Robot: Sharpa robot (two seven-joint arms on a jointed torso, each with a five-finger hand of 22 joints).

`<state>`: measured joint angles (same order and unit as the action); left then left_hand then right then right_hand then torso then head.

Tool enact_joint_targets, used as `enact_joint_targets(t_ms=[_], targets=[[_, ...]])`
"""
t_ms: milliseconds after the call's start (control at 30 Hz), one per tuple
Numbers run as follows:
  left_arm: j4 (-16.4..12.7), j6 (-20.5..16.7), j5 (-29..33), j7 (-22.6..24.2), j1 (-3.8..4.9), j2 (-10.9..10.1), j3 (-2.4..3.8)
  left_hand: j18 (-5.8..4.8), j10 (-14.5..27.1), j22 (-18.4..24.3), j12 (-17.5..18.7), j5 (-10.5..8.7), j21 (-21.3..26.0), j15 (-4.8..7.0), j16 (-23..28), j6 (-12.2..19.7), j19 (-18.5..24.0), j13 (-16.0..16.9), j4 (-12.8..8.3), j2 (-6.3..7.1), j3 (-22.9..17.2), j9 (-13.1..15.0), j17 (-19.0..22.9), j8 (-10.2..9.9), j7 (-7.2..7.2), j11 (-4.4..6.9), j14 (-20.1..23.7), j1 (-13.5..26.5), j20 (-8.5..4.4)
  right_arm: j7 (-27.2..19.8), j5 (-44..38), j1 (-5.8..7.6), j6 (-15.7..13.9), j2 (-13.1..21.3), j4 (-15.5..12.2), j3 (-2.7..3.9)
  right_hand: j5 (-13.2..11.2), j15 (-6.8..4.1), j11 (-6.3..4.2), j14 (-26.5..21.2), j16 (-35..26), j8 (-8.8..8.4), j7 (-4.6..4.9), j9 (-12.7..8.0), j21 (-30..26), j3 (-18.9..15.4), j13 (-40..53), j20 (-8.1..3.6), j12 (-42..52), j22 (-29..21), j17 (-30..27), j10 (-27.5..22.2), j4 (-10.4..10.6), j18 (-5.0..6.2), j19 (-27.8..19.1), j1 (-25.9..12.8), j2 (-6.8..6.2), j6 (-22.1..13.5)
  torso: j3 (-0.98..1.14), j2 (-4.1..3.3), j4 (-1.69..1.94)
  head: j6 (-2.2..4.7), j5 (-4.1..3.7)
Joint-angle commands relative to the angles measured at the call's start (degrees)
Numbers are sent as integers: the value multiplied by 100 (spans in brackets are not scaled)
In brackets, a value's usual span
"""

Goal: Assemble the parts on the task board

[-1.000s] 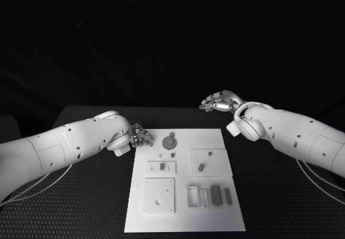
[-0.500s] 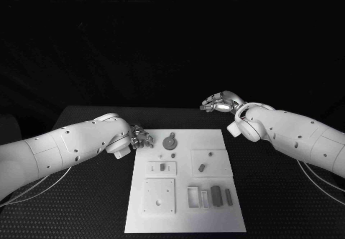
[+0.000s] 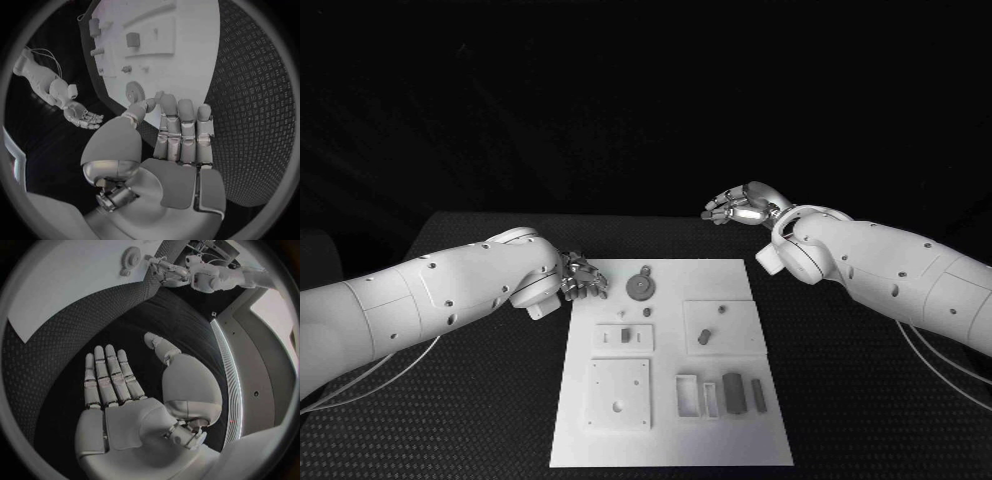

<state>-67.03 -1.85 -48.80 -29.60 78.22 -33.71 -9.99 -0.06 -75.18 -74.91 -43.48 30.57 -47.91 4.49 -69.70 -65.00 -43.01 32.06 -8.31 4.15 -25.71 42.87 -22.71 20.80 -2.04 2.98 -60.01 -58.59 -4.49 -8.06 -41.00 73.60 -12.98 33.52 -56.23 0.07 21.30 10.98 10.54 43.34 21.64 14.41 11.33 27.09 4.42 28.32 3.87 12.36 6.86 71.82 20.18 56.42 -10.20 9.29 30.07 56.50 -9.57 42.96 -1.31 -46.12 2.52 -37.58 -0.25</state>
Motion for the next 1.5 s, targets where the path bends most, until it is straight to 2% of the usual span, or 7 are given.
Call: enact_joint_targets(t_ms=[33, 333, 600, 767, 967, 1100, 1500], targets=[[-128, 107, 73, -16, 36, -61, 8, 6, -146, -128, -3, 46, -45, 2, -22, -40, -39, -7, -829, 10, -778, 22, -7, -10, 2, 96, -32, -62, -514, -67, 4, -1, 4, 4, -11, 1, 38, 35, -7, 5, -25, 28, 71, -8, -30, -1, 8, -14, -40, 8, -7, 52, 23, -89, 27, -20, 29, -34, -2, 1, 3, -2, 0], [-728, 142, 109, -85, 195, -437, 7, 6, -158, -128, -5, 71, -56, 5, -27, -52, -43, -6, -830, 21, -773, 35, -8, -15, 6, 101, -42, -62, -519, -66, 4, -1, 6, 19, -10, 1, 38, 35, -7, 5, -26, 30, 71, -10, -34, -2, 8, -15, -43, 12, -7, 53, 23, -91, 28, -20, 27, -34, 0, 7, 11, -6, 5], [-1166, 242, 109, -154, 226, -706, -1, 6, -165, -128, -5, 74, -63, 7, -30, -58, -47, -5, -830, 27, -770, 43, -9, -17, 8, 103, -49, -62, -523, -64, 5, -1, 6, 32, -12, 1, 38, 35, -7, 4, -26, 32, 71, -11, -38, -3, 8, -15, -46, 16, -7, 55, 23, -91, 29, -20, 25, -34, -5, 5, 15, 10, 15], [-1311, 335, 132, -179, 228, -740, -40, 6, -167, -127, -5, 74, -65, 8, -31, -60, -48, -5, -829, 29, -768, 45, -9, -19, 9, 104, -51, -63, -524, -64, 5, -1, 5, 34, -13, 1, 38, 35, -8, 4, -26, 33, 71, -12, -40, -4, 8, -16, -48, 18, -7, 56, 22, -92, 29, -19, 25, -34, -12, 4, 12, -11, 22], [-1426, 359, 122, -228, 228, -741, -69, 6, -168, -127, -3, 70, -68, 8, -31, -62, -49, -6, -829, 29, -767, 49, -9, -22, 10, 105, -53, -64, -526, -60, 6, -1, 16, 34, -13, 1, 38, 35, -8, 4, -27, 34, 71, -14, -42, -4, 8, -16, -50, 21, -7, 58, 22, -93, 30, -19, 24, -34, -9, 3, 7, -18, 28], [-1538, 381, 115, -245, 228, -760, -152, 6, -168, -126, -2, 69, -70, 8, -31, -61, -51, -6, -828, 27, -767, 51, -8, -25, 10, 107, -53, -65, -527, -59, 6, -1, 14, 42, -15, 1, 38, 34, -8, 4, -27, 35, 70, -15, -44, -5, 8, -17, -52, 23, -7, 59, 22, -93, 31, -17, 24, -34, -5, 2, 8, -29, 30], [-1720, 430, 0, -295, 229, -804, -275, 6, -169, -125, -1, 66, -73, 9, -31, -62, -52, -6, -828, 26, -765, 56, -8, -30, 11, 108, -55, -66, -528, -57, 6, -1, 12, 55, -12, 1, 37, 35, -8, 3, -28, 38, 70, -17, -48, -6, 8, -17, -56, 29, -7, 61, 20, -95, 31, -16, 22, -35, -1, 1, 3, -54, 39]])
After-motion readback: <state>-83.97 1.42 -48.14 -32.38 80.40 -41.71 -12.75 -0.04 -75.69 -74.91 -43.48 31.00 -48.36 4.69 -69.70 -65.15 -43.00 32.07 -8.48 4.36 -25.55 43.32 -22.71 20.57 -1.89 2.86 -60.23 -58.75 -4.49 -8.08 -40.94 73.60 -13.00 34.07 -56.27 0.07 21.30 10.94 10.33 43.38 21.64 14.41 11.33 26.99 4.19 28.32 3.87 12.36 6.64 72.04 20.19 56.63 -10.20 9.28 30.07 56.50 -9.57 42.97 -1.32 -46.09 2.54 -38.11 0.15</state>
